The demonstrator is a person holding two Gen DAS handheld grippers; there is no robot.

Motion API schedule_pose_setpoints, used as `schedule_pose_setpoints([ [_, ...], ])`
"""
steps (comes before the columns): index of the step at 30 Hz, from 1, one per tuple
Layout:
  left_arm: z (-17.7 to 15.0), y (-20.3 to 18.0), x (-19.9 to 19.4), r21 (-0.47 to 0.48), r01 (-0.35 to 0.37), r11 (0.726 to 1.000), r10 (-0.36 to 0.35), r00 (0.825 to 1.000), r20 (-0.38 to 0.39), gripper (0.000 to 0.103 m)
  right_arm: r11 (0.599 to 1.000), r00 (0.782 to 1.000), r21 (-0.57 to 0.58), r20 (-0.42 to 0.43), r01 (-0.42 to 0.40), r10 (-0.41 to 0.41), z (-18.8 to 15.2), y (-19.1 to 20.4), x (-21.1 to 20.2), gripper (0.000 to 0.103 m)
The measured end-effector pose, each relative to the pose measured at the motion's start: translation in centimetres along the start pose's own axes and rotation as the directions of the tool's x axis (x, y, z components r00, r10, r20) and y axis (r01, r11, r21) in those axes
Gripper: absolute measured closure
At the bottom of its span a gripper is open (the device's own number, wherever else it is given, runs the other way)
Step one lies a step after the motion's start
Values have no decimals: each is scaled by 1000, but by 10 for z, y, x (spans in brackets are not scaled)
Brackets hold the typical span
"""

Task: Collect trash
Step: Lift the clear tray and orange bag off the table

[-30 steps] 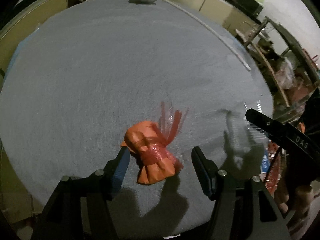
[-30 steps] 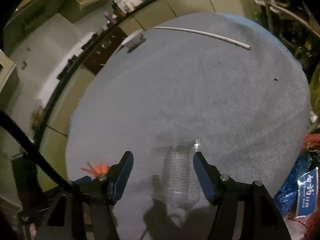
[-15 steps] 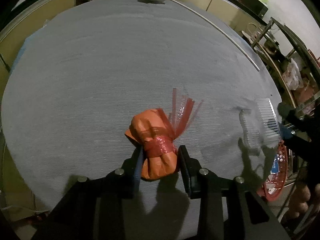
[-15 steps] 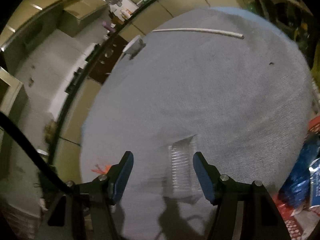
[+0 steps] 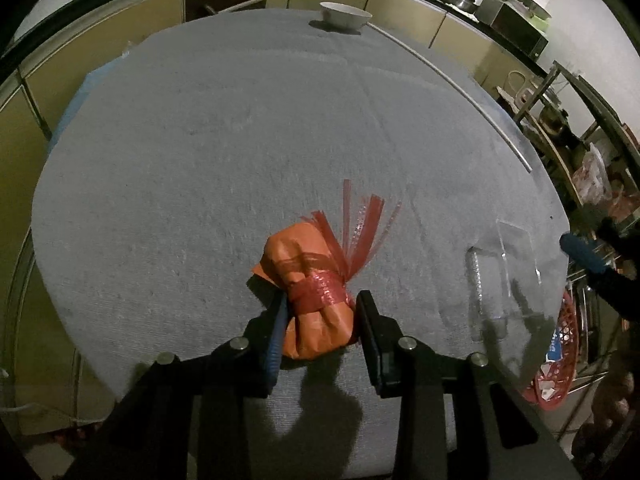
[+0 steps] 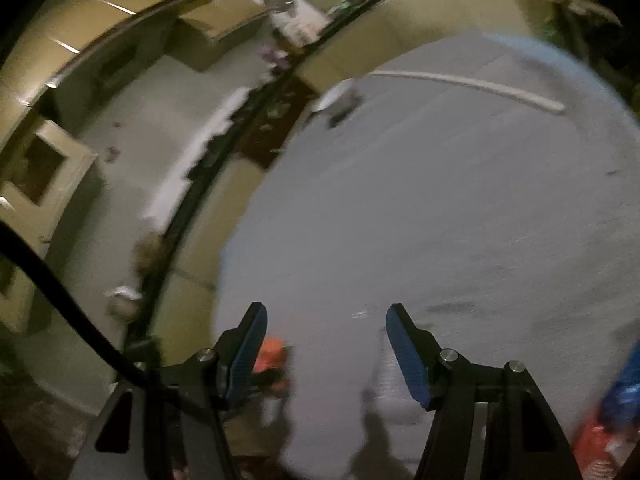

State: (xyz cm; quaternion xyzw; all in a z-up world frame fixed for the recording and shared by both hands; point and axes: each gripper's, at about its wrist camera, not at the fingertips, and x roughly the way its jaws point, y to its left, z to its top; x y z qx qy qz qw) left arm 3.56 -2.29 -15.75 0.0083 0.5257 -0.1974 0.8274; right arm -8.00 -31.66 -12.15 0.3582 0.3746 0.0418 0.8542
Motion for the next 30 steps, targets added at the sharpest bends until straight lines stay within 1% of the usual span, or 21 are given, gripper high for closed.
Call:
schedule_pose_setpoints([
  [2, 2, -1, -4, 12, -10, 1000, 10, 1000, 16, 67, 997, 997, -4, -18, 81, -81, -3, -3, 3, 37],
  [4, -2, 1, -11, 26, -34, 999, 33, 999, 25, 67, 993, 992, -2, -43, 121, -121, -6, -4, 9, 37],
  [6, -3, -3, -14, 40, -46, 998, 45, 998, 34, 67, 990, 986, -18, -82, 141, -142, -12, 0, 20, 37],
  [8, -3, -8, -15, 46, -50, 998, 48, 998, 38, 67, 987, 982, -44, -103, 154, -158, -16, 6, 32, 37],
  [10, -4, -6, -20, 51, -57, 997, 55, 998, 42, 67, 979, 973, -82, -118, 188, -197, -19, 15, 44, 37],
  [11, -4, -7, -23, 57, -63, 996, 60, 997, 49, 67, 968, 962, -108, -127, 227, -240, -22, 19, 52, 37],
  [13, -4, -11, -25, 64, -77, 995, 73, 996, 58, 67, 950, 946, -139, -126, 281, -298, -27, 26, 63, 37],
  [15, -6, -14, -27, 75, -98, 992, 93, 994, 64, 67, 921, 927, -187, -93, 341, -362, -32, 32, 71, 37],
  [16, -6, -19, -28, 80, -105, 991, 100, 993, 67, 67, 914, 925, -213, -82, 347, -370, -33, 36, 74, 37],
  [17, -7, -21, -29, 87, -112, 990, 106, 992, 71, 67, 907, 925, -240, -76, 345, -372, -36, 37, 77, 40],
  [18, -6, -24, -30, 91, -117, 989, 111, 991, 72, 67, 904, 925, -252, -67, 346, -373, -37, 39, 78, 41],
  [21, -8, -35, -34, 110, -136, 985, 127, 988, 85, 67, 903, 929, -265, -57, 339, -366, -38, 41, 74, 48],
  [23, -9, -41, -38, 124, -149, 981, 137, 985, 100, 67, 909, 934, -251, -46, 332, -354, -36, 37, 66, 51],
  [26, -14, -51, -46, 147, -174, 974, 156, 979, 131, 67, 929, 946, -216, -49, 302, -319, -29, 30, 57, 51],
  [30, -20, -66, -58, 177, -204, 963, 175, 970, 168, 67, 954, 964, -161, -32, 254, -263, -26, 19, 37, 51],
])
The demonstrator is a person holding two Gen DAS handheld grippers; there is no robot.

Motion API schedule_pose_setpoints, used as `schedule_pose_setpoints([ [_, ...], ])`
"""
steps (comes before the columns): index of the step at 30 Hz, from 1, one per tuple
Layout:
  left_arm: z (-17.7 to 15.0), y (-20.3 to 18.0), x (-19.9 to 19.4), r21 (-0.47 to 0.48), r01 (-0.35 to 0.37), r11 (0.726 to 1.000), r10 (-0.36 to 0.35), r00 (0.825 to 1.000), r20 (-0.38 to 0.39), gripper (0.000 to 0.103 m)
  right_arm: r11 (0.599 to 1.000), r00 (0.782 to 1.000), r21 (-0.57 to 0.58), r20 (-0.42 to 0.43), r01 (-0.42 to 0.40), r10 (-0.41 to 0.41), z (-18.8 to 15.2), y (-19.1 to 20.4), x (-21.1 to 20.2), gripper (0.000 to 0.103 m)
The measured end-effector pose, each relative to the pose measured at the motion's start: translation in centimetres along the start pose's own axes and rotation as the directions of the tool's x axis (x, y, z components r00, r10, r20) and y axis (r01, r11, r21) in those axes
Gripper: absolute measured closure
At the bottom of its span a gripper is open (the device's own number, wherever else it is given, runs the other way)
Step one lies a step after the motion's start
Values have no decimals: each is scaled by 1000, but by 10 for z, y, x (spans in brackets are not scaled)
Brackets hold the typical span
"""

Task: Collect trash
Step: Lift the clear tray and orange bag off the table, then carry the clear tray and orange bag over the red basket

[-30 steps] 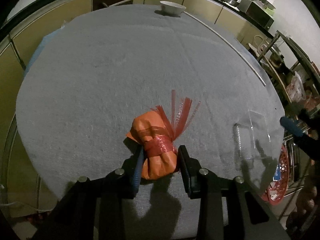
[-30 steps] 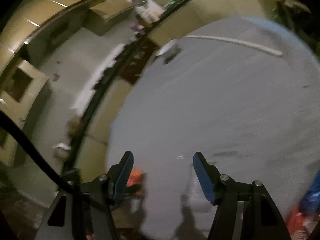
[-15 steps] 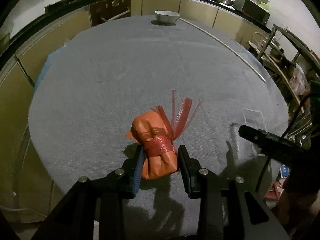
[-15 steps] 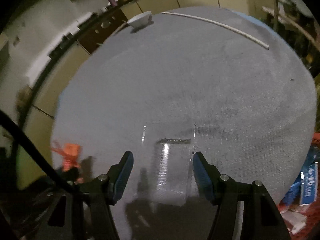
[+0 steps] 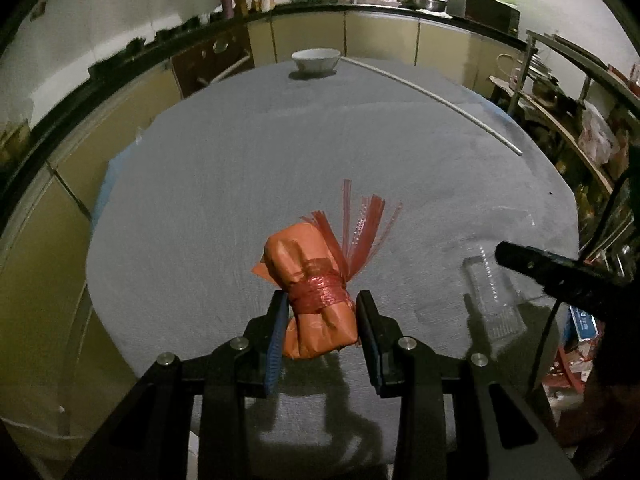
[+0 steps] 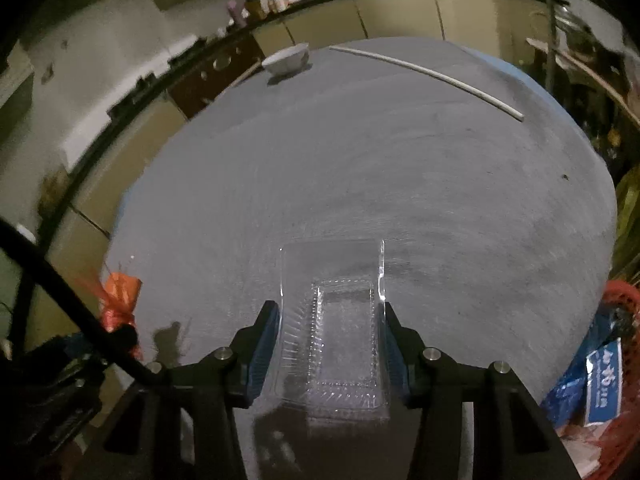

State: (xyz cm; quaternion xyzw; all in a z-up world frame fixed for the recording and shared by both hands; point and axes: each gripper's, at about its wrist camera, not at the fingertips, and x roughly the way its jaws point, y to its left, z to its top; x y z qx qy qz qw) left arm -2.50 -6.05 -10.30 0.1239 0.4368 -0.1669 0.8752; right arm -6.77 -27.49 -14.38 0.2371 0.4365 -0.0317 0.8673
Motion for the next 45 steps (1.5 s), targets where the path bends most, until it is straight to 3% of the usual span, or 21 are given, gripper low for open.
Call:
schedule_pose_setpoints([
  [9, 0, -30, -30, 64, -31, 997, 27, 998, 62, 67, 997, 990, -1, 125, -72, 71, -6, -12, -55, 51],
  [20, -3, -66, -69, 145, -66, 987, 44, 988, 150, 67, 988, 953, -104, 270, -110, 135, -27, -14, -118, 51],
  [45, -5, -152, -105, 303, -85, 949, 16, 974, 224, 67, 995, 910, -24, 402, -101, 102, -66, -86, -184, 51],
])
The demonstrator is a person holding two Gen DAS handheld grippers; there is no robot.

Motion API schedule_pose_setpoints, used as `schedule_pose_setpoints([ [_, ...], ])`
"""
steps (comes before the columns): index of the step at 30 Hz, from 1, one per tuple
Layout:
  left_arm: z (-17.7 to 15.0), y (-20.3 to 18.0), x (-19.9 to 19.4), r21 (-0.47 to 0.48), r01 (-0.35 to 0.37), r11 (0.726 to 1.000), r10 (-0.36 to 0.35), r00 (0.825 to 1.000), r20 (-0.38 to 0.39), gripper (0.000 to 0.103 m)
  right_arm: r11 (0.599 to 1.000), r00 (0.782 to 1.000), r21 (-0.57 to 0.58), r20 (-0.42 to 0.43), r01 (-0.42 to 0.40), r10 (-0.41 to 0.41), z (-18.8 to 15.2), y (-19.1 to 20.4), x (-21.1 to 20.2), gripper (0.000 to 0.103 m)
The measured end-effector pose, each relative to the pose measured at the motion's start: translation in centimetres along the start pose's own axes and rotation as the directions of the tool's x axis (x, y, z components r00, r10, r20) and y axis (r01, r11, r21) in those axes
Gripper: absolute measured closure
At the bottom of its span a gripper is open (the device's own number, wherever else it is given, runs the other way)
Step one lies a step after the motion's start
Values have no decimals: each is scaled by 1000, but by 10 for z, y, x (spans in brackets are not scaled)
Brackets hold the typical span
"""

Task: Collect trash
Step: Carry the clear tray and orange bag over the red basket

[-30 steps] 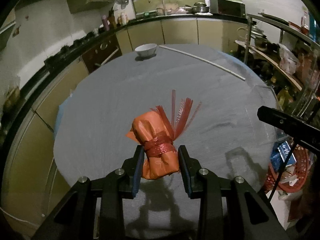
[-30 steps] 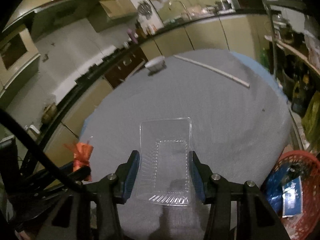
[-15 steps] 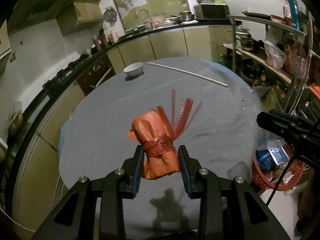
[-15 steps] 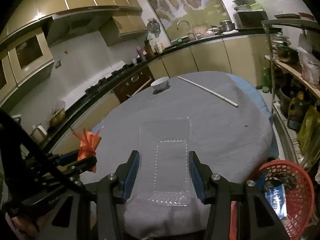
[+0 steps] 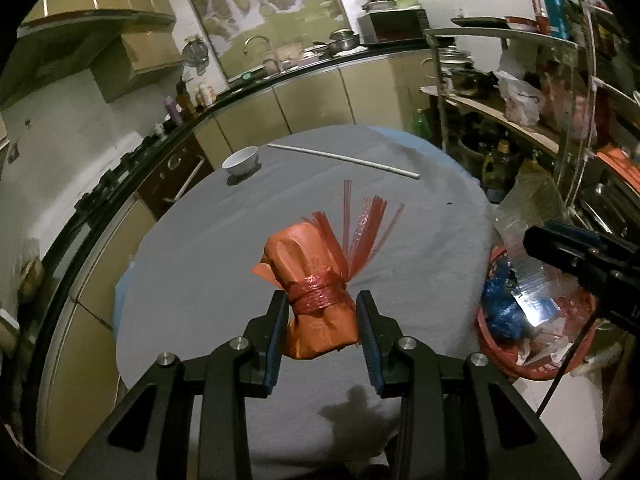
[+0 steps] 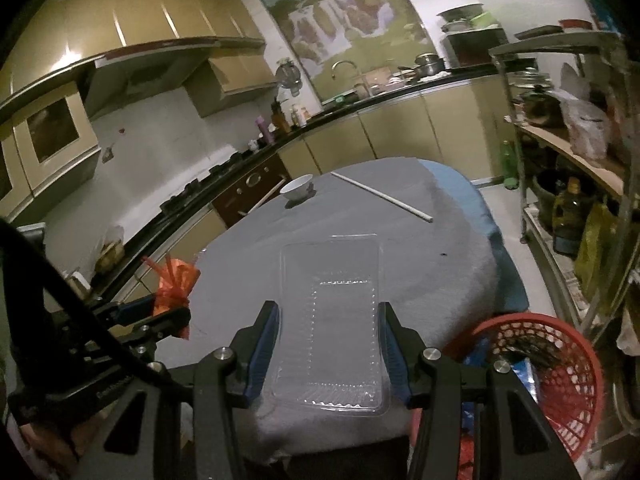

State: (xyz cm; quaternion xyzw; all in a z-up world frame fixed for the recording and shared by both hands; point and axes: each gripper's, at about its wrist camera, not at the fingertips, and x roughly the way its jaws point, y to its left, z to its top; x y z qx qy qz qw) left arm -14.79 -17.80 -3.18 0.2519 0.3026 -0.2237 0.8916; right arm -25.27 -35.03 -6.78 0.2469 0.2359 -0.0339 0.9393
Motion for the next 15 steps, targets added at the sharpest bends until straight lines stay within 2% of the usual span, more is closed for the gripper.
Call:
schedule_pose_setpoints([
  [15, 9, -42, 0, 85, 35, 996, -36, 999, 6, 67, 995, 998, 87, 37, 39, -42, -6, -41, -31, 50],
])
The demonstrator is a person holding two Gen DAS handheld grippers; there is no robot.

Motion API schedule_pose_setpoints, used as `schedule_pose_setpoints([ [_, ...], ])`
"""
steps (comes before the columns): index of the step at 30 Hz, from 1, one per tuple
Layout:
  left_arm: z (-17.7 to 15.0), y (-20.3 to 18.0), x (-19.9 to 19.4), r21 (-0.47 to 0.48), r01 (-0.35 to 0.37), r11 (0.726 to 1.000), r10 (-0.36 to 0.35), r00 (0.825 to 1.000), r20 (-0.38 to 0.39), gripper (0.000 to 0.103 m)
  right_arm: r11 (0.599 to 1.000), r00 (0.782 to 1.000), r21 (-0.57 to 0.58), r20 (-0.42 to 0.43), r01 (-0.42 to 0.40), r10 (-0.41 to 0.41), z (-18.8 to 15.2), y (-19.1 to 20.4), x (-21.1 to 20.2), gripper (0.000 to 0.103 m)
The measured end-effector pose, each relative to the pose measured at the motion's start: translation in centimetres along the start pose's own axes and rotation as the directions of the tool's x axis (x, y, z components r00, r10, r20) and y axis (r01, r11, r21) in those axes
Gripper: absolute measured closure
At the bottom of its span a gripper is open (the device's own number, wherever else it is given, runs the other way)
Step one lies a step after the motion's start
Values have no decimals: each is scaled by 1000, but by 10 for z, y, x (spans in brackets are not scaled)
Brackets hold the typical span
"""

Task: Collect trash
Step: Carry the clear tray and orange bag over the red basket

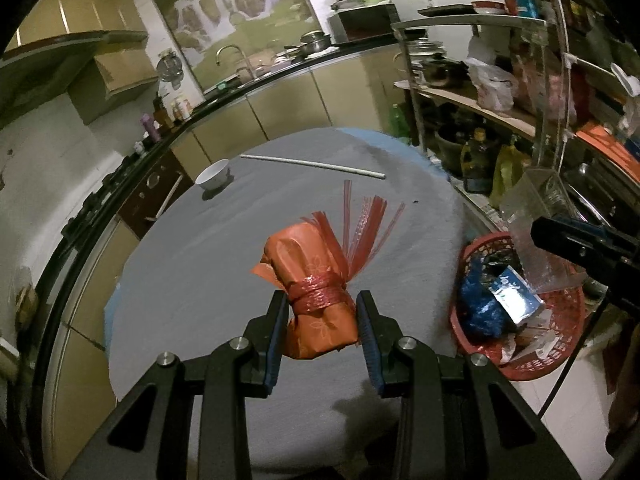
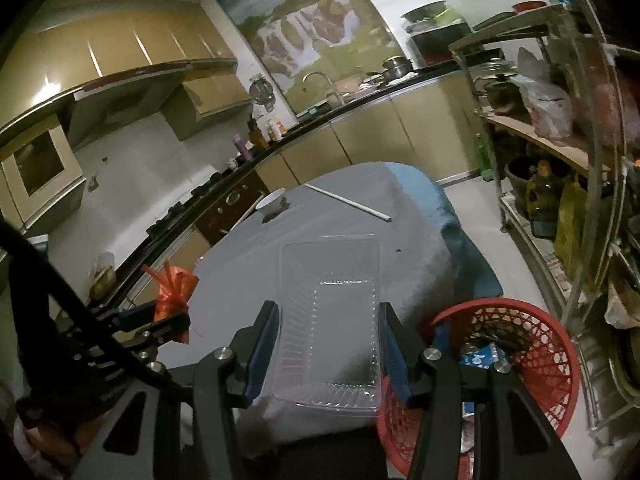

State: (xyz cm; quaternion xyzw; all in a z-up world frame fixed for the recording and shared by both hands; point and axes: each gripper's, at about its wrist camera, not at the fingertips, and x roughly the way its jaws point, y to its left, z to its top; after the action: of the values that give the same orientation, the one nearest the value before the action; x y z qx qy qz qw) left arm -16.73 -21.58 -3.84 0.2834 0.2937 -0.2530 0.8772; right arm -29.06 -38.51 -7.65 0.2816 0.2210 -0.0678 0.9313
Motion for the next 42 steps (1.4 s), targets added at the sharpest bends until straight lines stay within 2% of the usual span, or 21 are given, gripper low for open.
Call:
schedule_pose_setpoints([
  [13, 10, -32, 1, 58, 36, 998, -37, 999, 7, 67, 996, 999, 81, 17, 41, -43, -3, -38, -22, 50],
  [42, 16, -76, 6, 140, 88, 986, -92, 996, 17, 67, 980, 995, 178, 38, 88, -96, -10, -77, -44, 49],
])
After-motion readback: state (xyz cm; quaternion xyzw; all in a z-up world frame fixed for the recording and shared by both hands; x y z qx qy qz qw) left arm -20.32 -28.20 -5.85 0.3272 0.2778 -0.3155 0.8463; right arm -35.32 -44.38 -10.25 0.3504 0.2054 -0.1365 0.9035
